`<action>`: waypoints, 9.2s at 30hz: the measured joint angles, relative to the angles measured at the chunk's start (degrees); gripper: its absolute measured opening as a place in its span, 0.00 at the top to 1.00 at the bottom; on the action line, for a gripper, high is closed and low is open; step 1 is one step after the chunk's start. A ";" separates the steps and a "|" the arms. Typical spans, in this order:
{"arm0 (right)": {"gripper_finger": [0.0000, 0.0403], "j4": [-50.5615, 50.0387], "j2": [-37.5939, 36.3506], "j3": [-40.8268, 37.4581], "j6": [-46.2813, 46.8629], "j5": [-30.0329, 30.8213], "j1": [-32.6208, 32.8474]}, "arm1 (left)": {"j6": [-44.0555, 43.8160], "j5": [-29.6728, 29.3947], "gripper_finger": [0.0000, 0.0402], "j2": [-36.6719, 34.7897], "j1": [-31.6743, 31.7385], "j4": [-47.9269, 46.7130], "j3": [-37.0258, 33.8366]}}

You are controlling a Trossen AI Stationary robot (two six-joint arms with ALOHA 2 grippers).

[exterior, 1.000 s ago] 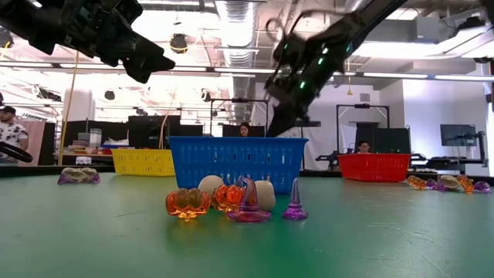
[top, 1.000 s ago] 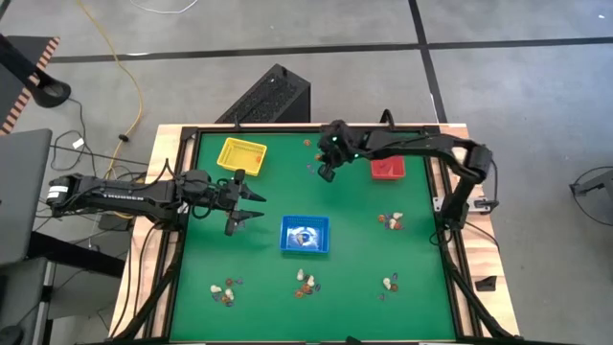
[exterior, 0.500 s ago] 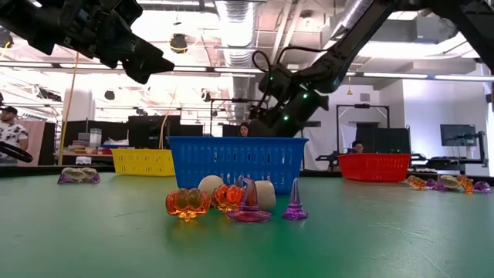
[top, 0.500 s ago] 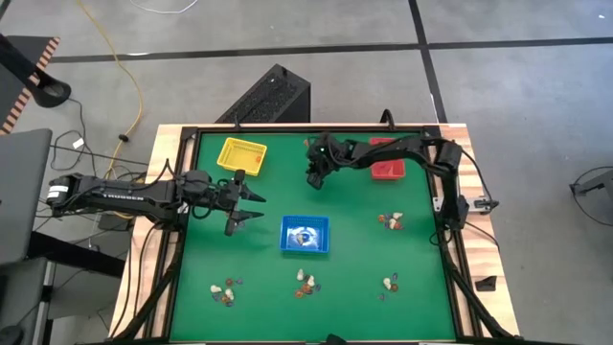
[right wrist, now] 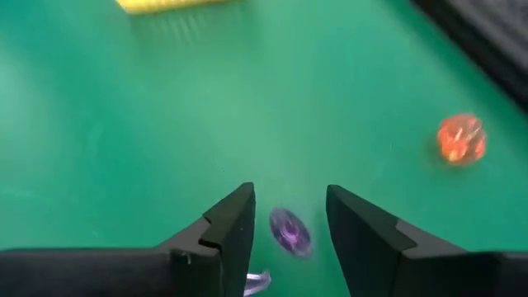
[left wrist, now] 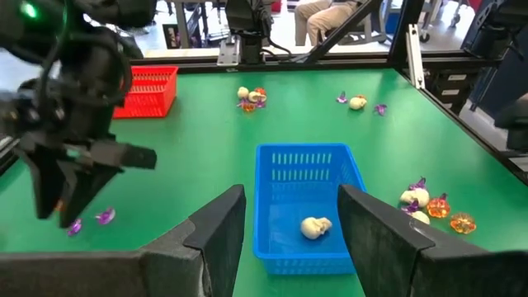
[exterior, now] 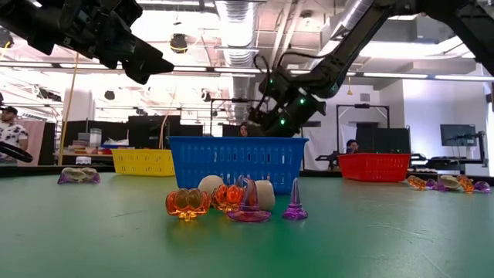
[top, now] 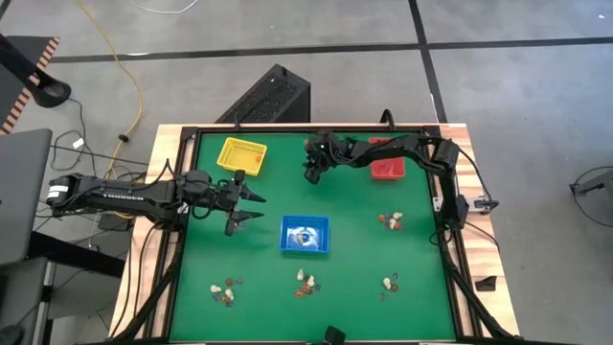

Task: Sort Halloween decoration
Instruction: Put the purple witch hat toy into the red bin

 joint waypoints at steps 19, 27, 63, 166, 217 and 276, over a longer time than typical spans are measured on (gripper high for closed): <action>0.83 -2.08 1.94 1.09 -1.05 2.98 0.02 | -0.10 -0.04 0.55 -0.02 0.03 -0.06 0.00; 0.92 -7.06 -1.70 1.10 -0.23 2.06 0.02 | -0.08 -0.04 0.55 0.00 0.04 -0.33 0.00; 0.78 -45.09 -35.48 -18.45 11.28 21.34 -11.74 | -1.35 0.39 0.55 0.00 0.04 -0.98 0.02; 0.88 -65.58 -34.81 -7.67 25.13 22.24 -7.40 | 1.06 1.41 0.55 1.92 0.04 -3.65 0.01; 0.66 -29.79 -34.81 -7.69 16.27 31.01 32.94 | -26.56 -15.57 0.55 25.14 -46.16 -14.51 4.96; 0.66 -43.03 -36.02 -7.72 16.15 45.62 36.56 | 10.83 12.55 1.00 49.91 6.33 29.76 24.60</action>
